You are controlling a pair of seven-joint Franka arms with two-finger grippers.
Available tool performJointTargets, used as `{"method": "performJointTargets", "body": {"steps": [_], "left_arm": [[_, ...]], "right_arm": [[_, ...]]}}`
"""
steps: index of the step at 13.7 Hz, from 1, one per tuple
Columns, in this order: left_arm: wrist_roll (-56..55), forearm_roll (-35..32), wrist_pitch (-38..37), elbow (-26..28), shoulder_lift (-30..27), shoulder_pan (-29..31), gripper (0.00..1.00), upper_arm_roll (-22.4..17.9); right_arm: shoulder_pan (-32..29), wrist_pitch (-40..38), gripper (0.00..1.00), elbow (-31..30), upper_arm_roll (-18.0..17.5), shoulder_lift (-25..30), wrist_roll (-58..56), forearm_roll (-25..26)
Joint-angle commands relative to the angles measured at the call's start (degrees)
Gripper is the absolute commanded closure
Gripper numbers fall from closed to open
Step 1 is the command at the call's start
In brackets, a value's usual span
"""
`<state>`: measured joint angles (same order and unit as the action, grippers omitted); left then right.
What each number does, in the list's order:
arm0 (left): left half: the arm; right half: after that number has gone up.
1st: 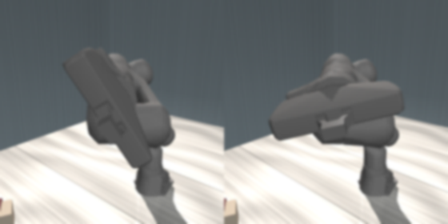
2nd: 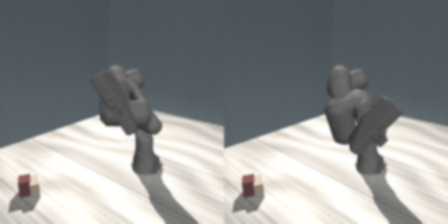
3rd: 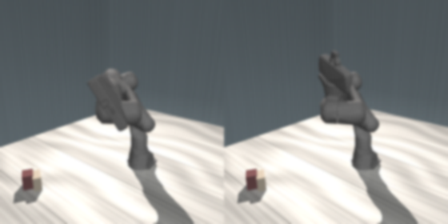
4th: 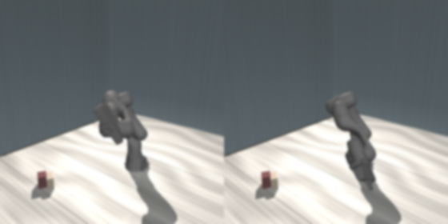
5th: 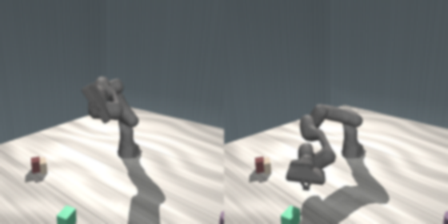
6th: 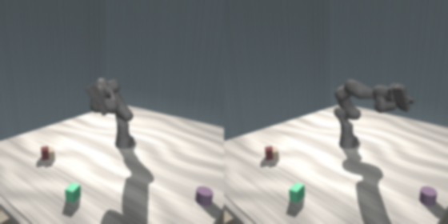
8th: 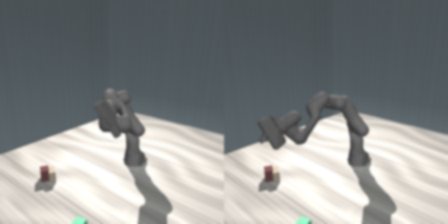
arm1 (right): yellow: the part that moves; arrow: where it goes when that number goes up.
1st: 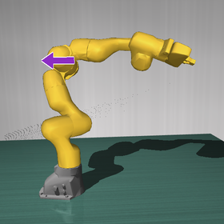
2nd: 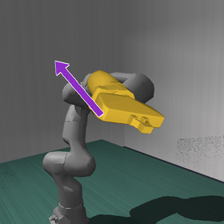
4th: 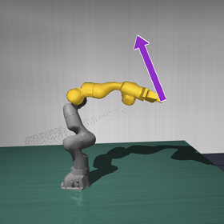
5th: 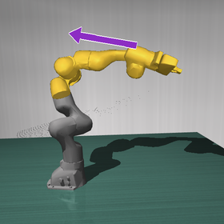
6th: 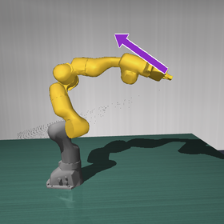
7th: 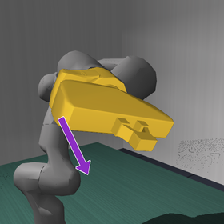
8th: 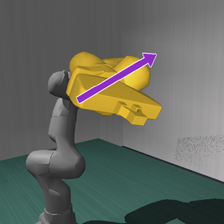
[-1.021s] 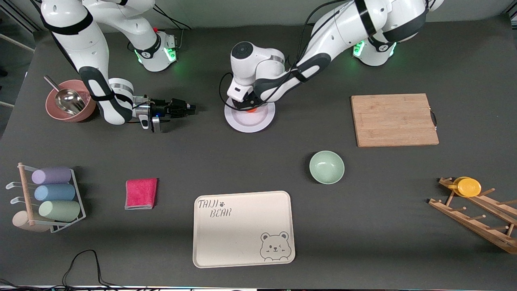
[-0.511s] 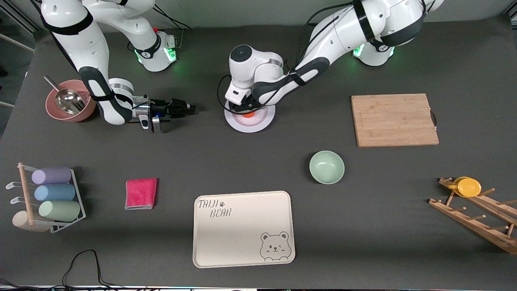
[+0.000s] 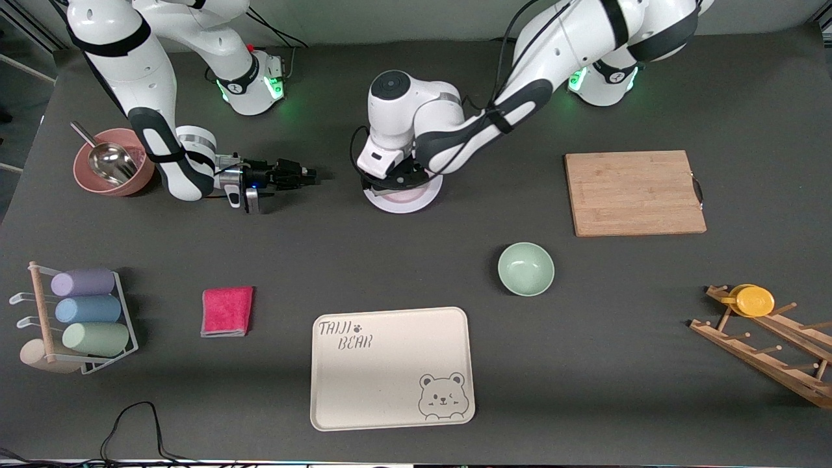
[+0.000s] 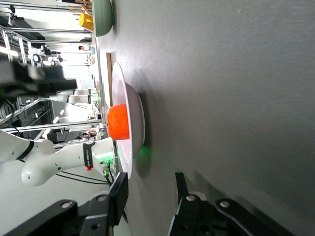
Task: Place orange and plate with both arms
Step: 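Lower the orange onto the plate and open the left gripper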
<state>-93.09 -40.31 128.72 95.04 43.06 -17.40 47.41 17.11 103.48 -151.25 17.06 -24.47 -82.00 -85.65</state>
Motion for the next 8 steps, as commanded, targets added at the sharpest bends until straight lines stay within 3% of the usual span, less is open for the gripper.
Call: {"method": "performJointTargets", "body": {"steps": [1,3,6,8], "left_arm": [[12.8,10.4,-2.8,-1.1,-6.1,1.2,0.00,-3.8],[22.0,14.9,-9.3,-6.0,-7.1,1.8,0.00,-5.6],[36.3,23.5,-20.8,-15.8,-8.3,1.9,0.00,-10.2],[43.5,31.9,-22.2,-17.1,-11.3,2.0,0.00,-15.7]], "right_arm": [[0.4,-0.3,0.54,0.4,-2.3,-1.4,-1.8,-4.0],[1.7,0.1,0.54,0.4,-4.1,-1.4,-1.8,-7.4],[8.4,0.2,0.54,1.2,-4.1,-1.5,-1.8,-15.3],[12.0,0.3,0.54,2.1,-4.1,-2.4,-1.8,-19.9]]}}
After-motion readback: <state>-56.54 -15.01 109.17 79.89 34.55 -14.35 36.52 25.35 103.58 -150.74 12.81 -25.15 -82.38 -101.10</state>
